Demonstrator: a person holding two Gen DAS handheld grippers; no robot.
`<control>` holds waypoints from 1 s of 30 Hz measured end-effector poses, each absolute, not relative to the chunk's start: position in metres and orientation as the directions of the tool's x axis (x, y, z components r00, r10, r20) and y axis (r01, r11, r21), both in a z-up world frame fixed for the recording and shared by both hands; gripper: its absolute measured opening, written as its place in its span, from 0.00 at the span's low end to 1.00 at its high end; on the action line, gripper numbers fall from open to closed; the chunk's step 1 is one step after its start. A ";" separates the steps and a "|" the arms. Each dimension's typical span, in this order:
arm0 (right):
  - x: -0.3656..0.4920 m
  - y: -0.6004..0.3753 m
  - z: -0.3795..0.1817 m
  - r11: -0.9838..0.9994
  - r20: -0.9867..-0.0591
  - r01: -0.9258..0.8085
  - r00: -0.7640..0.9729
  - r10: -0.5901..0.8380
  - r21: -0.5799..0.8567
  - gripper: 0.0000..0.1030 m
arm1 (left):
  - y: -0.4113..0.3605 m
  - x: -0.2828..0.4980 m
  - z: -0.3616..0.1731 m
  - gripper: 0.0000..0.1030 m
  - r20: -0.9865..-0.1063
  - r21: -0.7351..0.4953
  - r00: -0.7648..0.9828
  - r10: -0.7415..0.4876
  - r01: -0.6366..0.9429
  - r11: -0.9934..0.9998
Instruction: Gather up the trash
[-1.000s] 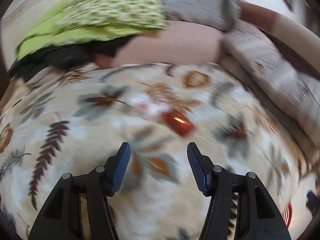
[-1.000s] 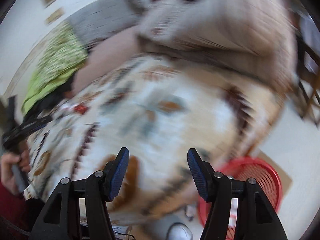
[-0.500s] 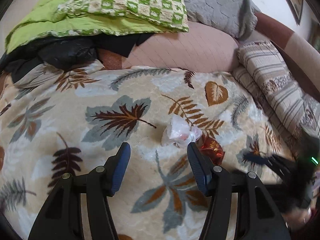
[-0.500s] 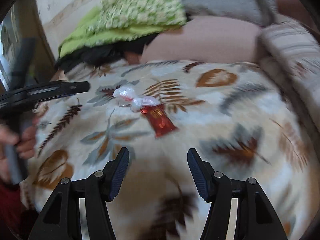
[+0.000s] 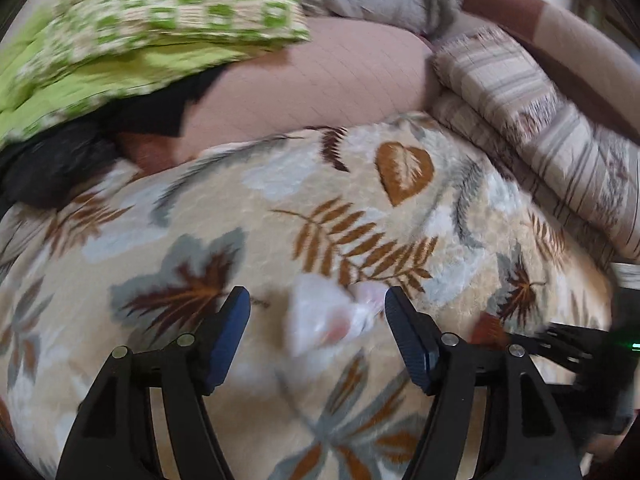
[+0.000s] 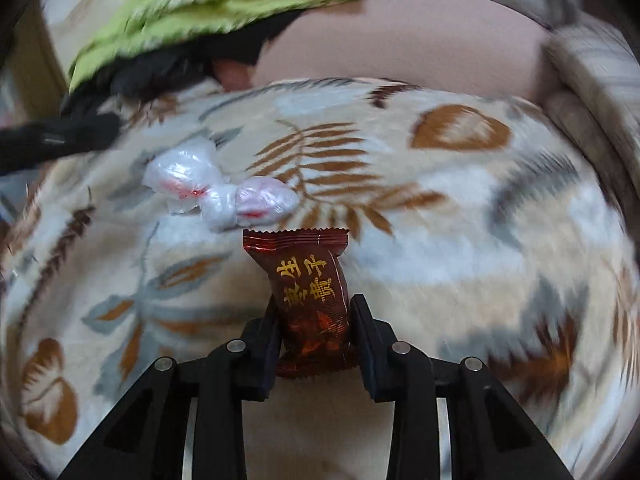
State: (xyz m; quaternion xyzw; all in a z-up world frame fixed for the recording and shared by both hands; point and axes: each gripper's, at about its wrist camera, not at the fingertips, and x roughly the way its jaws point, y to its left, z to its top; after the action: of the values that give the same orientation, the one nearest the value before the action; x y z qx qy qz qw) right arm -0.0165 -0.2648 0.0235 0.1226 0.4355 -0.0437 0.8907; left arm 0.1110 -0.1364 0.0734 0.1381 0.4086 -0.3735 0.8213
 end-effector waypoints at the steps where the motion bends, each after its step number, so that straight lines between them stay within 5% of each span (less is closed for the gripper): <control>1: -0.029 -0.269 0.026 0.956 -0.785 0.214 0.619 0.028 0.203 0.34 | -0.146 0.112 0.065 0.67 -0.783 -0.049 0.393 -0.481 0.732 0.679; 4: -0.061 -0.281 0.033 0.927 -0.772 0.263 0.634 0.045 0.269 0.34 | -0.168 0.112 0.037 0.59 -0.817 0.052 0.423 -0.392 0.731 0.681; 10: -0.104 -0.286 0.048 0.891 -0.725 0.313 0.688 0.025 0.328 0.34 | -0.158 0.096 0.027 0.40 -0.802 -0.008 0.427 -0.418 0.691 0.722; 21: -0.153 -0.265 0.068 0.857 -0.691 0.390 0.721 -0.058 0.335 0.34 | -0.101 -0.004 0.091 0.38 -0.690 -0.092 0.535 -0.488 0.604 0.792; 30: -0.202 -0.267 0.062 0.813 -0.690 0.488 0.707 -0.155 0.318 0.34 | -0.080 -0.095 0.085 0.39 -0.665 -0.063 0.635 -0.392 0.476 0.877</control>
State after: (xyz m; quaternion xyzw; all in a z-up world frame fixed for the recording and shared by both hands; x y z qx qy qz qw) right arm -0.2020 -0.2671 0.0619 0.2471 0.3372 -0.1806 0.8903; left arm -0.0953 -0.0800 0.0847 0.0595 0.3529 -0.2407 0.9022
